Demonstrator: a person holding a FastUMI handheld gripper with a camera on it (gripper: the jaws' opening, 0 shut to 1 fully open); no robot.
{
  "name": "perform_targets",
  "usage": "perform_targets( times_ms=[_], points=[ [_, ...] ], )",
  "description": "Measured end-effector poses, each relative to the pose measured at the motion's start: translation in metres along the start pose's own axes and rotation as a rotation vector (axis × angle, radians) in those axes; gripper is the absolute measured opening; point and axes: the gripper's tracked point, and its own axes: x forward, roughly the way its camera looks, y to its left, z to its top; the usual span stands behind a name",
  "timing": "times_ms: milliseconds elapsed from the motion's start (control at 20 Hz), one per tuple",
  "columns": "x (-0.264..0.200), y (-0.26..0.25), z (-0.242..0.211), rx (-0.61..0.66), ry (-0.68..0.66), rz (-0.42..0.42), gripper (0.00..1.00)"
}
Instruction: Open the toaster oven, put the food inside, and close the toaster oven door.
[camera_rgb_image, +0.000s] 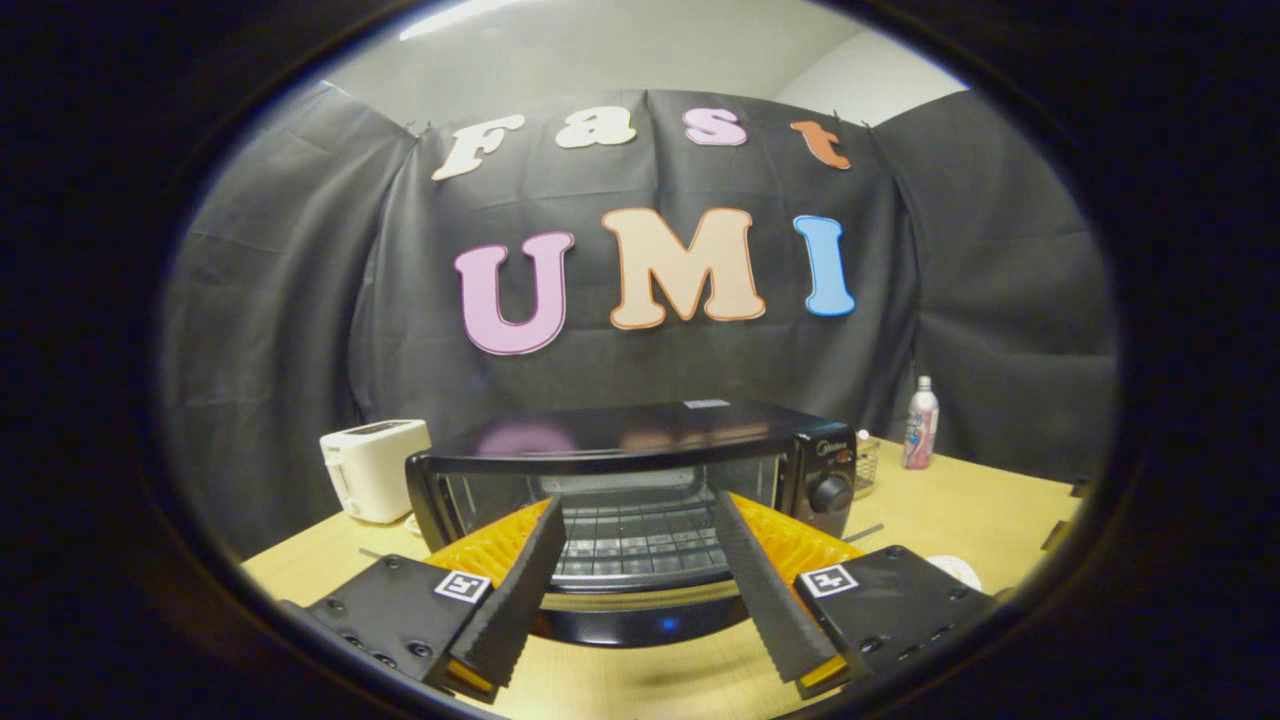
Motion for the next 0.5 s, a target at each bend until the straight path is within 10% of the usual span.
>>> perform_targets(
  times_ms=[500],
  points=[
    [-0.018,-0.011,-0.040,-0.026,0.131,-0.058,0.95]
  ],
)
